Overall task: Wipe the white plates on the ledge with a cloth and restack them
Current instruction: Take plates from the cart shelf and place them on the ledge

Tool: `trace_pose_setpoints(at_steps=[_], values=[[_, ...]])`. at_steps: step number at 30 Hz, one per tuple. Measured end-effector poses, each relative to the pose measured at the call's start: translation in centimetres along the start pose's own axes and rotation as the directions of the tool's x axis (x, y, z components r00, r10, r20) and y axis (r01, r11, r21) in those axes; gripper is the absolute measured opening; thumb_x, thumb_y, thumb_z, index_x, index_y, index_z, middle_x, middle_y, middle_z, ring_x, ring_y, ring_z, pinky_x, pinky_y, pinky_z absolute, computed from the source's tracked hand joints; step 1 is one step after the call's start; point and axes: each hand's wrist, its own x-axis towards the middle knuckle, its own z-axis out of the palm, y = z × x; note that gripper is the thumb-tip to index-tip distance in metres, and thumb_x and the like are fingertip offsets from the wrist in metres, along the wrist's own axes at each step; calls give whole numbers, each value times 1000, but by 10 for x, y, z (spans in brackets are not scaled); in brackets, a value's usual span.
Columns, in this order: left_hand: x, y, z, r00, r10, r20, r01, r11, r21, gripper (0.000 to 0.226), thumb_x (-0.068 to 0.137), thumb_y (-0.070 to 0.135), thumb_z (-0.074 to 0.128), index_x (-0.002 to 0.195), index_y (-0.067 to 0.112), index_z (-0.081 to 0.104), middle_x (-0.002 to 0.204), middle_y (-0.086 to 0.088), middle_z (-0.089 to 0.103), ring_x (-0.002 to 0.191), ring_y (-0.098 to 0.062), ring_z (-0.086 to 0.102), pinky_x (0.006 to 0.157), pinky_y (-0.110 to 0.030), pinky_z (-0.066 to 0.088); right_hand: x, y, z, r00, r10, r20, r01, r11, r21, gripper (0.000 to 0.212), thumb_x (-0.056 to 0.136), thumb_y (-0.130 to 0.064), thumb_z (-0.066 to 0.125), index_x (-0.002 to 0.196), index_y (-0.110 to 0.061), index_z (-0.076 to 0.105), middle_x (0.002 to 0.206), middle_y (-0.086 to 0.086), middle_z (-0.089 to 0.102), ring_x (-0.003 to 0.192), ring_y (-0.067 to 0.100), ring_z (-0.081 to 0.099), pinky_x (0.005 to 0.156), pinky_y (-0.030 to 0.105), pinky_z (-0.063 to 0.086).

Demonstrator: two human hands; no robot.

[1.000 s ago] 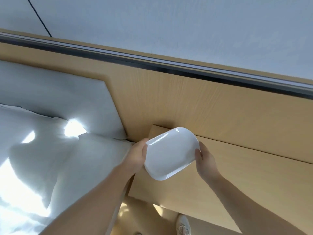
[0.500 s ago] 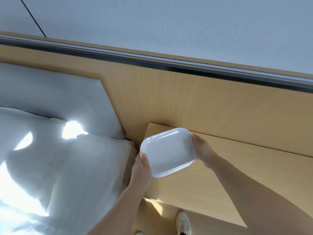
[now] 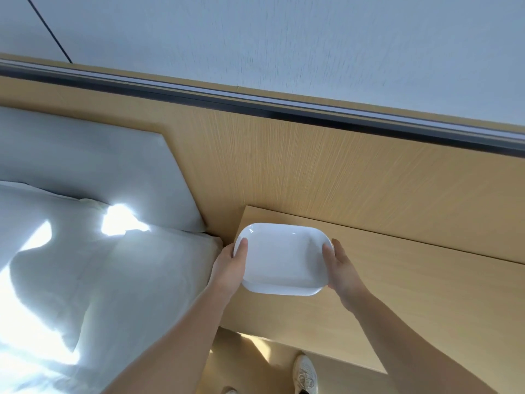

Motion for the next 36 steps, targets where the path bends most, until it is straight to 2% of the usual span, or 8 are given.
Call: trace_pose_setpoints(at_steps=[5,8,11,20,25,30,33,36], values=[[2,14,11,997,-2,-72,0,999,-39,59,74,70,57,119,33,55,104,17,62,94,-4,58,77,-28,46,5,-11,11,997,16,-70,-14,1000,28,97,78,-72,60,154,-28,18,144,-5,42,132,21,44,110,42,37],[2,15,16,991,3,-133,-3,1000,0,62,68,67,67,118,33,56,101,16,63,91,-4,59,74,-28,45,5,-8,14,995,-8,-102,12,999,43,97,63,-79,68,141,-30,40,130,-10,58,115,17,59,100,42,48],[3,14,17,989,-21,-148,20,1000,-10,55,67,60,74,111,29,60,96,14,65,91,-8,61,74,-30,47,8,-4,14,995,-2,-101,7,999,46,67,67,-65,75,122,-32,55,104,-13,67,98,13,65,88,40,54],[2,15,19,987,-6,-160,-5,998,-69,49,62,56,77,101,31,62,93,12,66,89,-10,63,73,-31,51,7,-6,17,988,20,-151,-14,999,43,60,76,-45,78,127,-25,54,101,-13,65,94,14,64,82,34,52],[16,19,18,996,-3,-94,-3,998,-66,68,50,64,76,109,32,62,97,13,68,90,-11,65,80,-40,56,4,-13,18,979,53,-198,-37,995,87,61,72,-46,82,123,-28,53,102,-14,64,94,9,63,80,32,52],[23,37,18,999,54,5,-54,999,-10,43,64,49,80,95,33,55,96,7,64,87,-11,62,74,-32,52,-9,-18,14,950,72,-303,-15,982,187,60,72,-37,83,123,-25,55,105,-10,66,95,11,65,82,33,54],[21,53,23,987,129,95,-135,989,61,60,62,55,77,109,24,55,97,8,63,88,-11,61,74,-32,52,-24,-20,7,919,99,-382,-1,969,248,68,63,-44,83,123,-27,55,104,-12,67,94,10,66,83,35,55],[15,68,36,960,182,212,-208,973,105,52,68,51,76,107,27,51,95,12,60,86,-6,58,75,-33,52,-44,-17,-4,868,131,-478,14,958,287,69,57,-49,76,120,-31,54,101,-15,66,93,8,65,83,36,55]])
